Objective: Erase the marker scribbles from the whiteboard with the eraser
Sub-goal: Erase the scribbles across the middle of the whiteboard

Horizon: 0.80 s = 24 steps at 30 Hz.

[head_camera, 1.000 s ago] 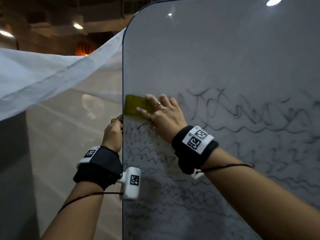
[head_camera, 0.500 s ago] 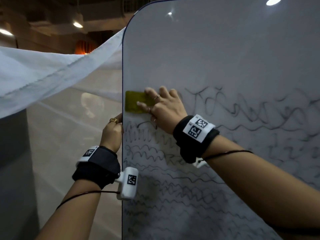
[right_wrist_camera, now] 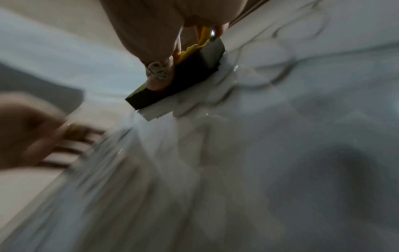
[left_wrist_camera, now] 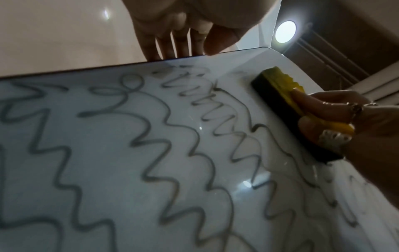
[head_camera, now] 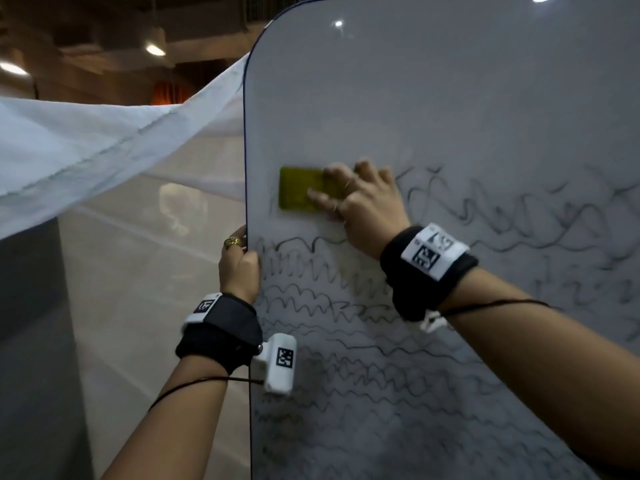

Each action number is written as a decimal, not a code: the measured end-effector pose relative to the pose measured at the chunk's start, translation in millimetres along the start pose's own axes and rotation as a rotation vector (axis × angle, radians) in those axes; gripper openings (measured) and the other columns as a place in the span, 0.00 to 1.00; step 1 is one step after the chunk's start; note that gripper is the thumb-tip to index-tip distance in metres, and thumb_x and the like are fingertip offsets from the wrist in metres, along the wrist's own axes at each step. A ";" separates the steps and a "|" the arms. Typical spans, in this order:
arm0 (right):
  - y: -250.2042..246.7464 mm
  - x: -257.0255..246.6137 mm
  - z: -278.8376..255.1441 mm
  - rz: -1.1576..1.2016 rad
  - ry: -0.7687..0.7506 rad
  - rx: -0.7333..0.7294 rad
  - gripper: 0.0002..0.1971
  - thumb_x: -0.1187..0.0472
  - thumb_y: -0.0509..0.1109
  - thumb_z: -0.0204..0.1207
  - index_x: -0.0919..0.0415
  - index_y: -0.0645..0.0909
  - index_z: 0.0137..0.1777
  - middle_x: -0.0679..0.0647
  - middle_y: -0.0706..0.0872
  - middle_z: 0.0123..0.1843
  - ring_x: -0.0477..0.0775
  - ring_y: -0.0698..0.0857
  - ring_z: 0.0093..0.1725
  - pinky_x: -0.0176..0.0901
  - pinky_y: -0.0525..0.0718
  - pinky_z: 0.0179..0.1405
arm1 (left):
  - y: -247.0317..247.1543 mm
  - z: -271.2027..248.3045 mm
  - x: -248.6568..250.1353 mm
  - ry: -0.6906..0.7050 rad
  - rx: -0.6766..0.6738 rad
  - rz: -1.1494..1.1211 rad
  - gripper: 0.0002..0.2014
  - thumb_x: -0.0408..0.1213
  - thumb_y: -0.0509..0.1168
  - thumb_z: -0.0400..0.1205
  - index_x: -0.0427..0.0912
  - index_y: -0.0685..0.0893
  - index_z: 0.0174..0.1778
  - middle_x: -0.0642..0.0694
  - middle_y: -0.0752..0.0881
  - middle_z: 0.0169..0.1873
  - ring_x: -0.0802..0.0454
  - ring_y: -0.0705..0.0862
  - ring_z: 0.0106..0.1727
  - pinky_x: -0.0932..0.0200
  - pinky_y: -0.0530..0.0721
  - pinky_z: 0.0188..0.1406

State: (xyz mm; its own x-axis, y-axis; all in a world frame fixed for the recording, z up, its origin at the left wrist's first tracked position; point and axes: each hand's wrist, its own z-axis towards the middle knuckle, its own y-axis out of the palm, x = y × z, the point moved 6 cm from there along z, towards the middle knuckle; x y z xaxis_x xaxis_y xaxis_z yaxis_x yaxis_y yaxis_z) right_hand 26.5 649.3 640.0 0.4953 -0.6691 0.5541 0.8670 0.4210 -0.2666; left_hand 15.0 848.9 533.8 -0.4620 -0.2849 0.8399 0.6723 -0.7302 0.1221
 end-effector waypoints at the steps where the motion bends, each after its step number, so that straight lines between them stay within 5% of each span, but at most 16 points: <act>1: 3.4 -6.4 -9.3 0.001 -0.038 0.013 0.16 0.53 0.61 0.74 0.39 0.87 0.54 0.53 0.85 0.60 0.59 0.67 0.52 0.48 0.60 0.43 | 1.0 -5.4 7.9 -0.001 0.021 -0.011 0.28 0.34 0.55 0.63 0.49 0.81 0.61 0.45 0.86 0.58 0.44 0.82 0.60 0.45 0.79 0.65; 5: -15.3 14.6 -27.2 0.015 -0.076 0.032 0.16 0.57 0.80 0.64 0.38 0.87 0.51 0.49 0.85 0.61 0.59 0.72 0.53 0.49 0.63 0.46 | 2.2 -8.0 13.2 0.028 0.026 0.001 0.29 0.34 0.54 0.62 0.46 0.83 0.59 0.44 0.87 0.55 0.42 0.83 0.59 0.41 0.79 0.64; 8: -40.3 56.1 -10.0 0.055 0.061 0.106 0.20 0.62 0.81 0.61 0.39 0.88 0.51 0.52 0.86 0.60 0.63 0.78 0.52 0.51 0.65 0.49 | 4.7 -8.1 13.9 0.025 0.019 0.032 0.28 0.34 0.53 0.61 0.48 0.83 0.57 0.45 0.87 0.54 0.42 0.83 0.57 0.47 0.81 0.62; 11: -38.7 58.0 -5.3 0.100 0.203 0.187 0.21 0.62 0.80 0.60 0.37 0.88 0.50 0.48 0.86 0.60 0.57 0.71 0.53 0.47 0.58 0.44 | 6.6 -11.6 16.6 0.068 0.007 0.032 0.26 0.33 0.51 0.60 0.50 0.84 0.50 0.46 0.87 0.46 0.42 0.83 0.52 0.55 0.80 0.54; 16: -12.3 13.9 -46.4 0.104 0.101 0.105 0.20 0.60 0.79 0.61 0.36 0.88 0.49 0.47 0.85 0.62 0.55 0.69 0.54 0.47 0.58 0.45 | 4.5 -5.4 9.7 0.039 0.057 0.052 0.30 0.34 0.54 0.64 0.44 0.81 0.64 0.44 0.85 0.57 0.43 0.81 0.59 0.48 0.79 0.63; 24: -44.5 78.7 -29.5 0.082 0.271 0.187 0.19 0.60 0.77 0.63 0.35 0.87 0.51 0.45 0.85 0.63 0.55 0.67 0.57 0.48 0.57 0.47 | 9.9 0.9 0.8 0.047 0.094 0.091 0.32 0.36 0.52 0.61 0.45 0.82 0.62 0.42 0.85 0.58 0.40 0.82 0.55 0.56 0.78 0.52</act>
State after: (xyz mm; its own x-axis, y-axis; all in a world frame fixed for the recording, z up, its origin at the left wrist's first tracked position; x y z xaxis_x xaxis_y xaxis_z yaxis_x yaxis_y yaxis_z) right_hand 28.6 559.8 672.2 0.5811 -0.7563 0.3006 0.8111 0.5683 -0.1382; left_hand 21.8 842.1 536.1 -0.4215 -0.3777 0.8244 0.7631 -0.6390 0.0974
